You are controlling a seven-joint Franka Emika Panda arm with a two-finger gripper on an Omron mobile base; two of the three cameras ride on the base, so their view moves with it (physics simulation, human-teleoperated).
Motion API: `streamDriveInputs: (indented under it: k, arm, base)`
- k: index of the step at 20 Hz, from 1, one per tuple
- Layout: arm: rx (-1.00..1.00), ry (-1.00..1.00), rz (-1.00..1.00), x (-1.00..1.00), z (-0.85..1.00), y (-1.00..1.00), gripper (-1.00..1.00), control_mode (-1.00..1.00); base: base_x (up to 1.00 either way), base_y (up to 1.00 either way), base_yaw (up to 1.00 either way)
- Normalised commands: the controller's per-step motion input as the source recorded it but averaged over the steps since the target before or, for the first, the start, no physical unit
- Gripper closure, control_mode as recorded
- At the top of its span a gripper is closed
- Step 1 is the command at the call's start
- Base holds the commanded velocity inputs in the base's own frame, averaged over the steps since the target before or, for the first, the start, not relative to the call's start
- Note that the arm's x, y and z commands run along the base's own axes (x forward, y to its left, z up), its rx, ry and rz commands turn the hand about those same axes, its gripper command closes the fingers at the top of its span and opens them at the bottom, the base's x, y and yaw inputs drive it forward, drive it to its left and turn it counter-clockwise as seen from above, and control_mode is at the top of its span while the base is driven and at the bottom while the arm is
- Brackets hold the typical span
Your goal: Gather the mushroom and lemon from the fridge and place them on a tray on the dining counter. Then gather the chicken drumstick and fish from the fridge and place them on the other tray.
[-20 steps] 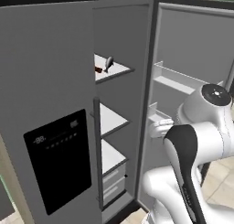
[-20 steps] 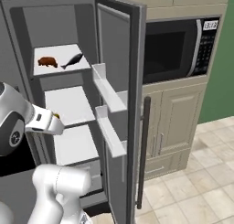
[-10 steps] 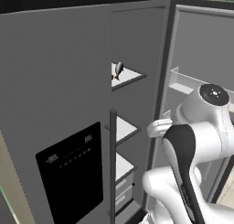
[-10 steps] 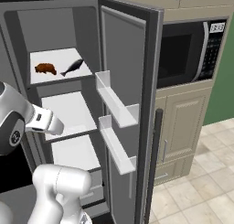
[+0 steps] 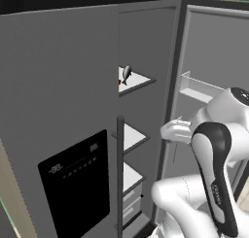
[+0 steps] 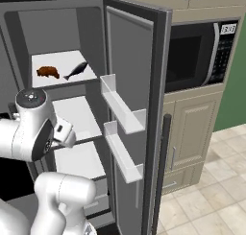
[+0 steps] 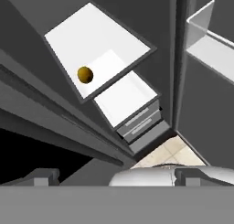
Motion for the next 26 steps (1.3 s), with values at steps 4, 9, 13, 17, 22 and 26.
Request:
streamDriveInputs:
  k: [4,9,13,17,22,26]
  arm:
    - [0.18,0.17,0.0,0.35,-0.39,0.48,-1.0,-1.0]
    - [0.14,0.2,0.0,0.34,-0.36,0.59,-1.0,-1.0]
    - [0.05,0.1,0.0,0.15,-0.15,0.3,-1.0,-1.0]
    - [0.0,0.01,0.0,0.03,0.0,0.0,-1.0,-1.0]
    - [0.0,0.07,-0.07,0.37,0.0,0.07,-1.0,-1.0]
    - [0.01,0.09,-0.05,0.43,-0.03,0.09,-1.0,-1.0]
  base:
    - [0.0,0.0,0.0]
    - [0.0,0.0,0.0]
    - [0.0,0.0,0.0]
    - [0.0,0.0,0.0]
    - [0.0,0.0,0.0]
    - [0.0,0.0,0.0]
